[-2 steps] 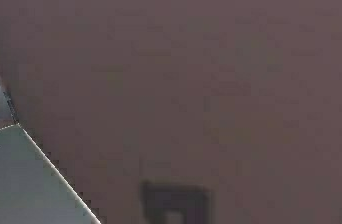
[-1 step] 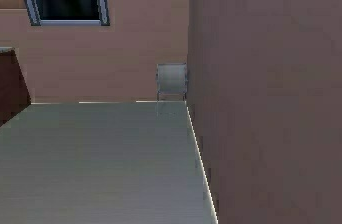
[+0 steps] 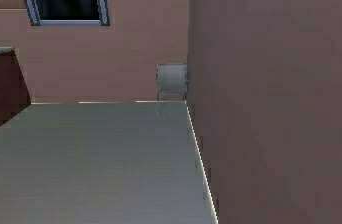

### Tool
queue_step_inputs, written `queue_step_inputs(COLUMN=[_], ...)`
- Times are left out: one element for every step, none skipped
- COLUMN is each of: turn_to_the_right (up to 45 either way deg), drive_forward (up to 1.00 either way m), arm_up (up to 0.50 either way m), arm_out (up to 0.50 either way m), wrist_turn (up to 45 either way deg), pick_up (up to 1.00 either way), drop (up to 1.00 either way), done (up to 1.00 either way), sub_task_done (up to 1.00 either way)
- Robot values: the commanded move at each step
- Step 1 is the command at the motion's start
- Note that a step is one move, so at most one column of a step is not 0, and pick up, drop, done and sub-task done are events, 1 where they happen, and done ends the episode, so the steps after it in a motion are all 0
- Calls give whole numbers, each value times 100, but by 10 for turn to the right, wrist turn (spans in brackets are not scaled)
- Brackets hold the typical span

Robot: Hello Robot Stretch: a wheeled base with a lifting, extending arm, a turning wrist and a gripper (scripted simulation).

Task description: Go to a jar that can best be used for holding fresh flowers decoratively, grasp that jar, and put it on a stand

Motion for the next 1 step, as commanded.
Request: queue_step_inputs(turn_to_the_right=[-180], drive_forward=[0], arm_up=[0], arm_out=[0], wrist_turn=[0], pick_up=[0], drop=[0], done=[0], sub_task_done=[0])
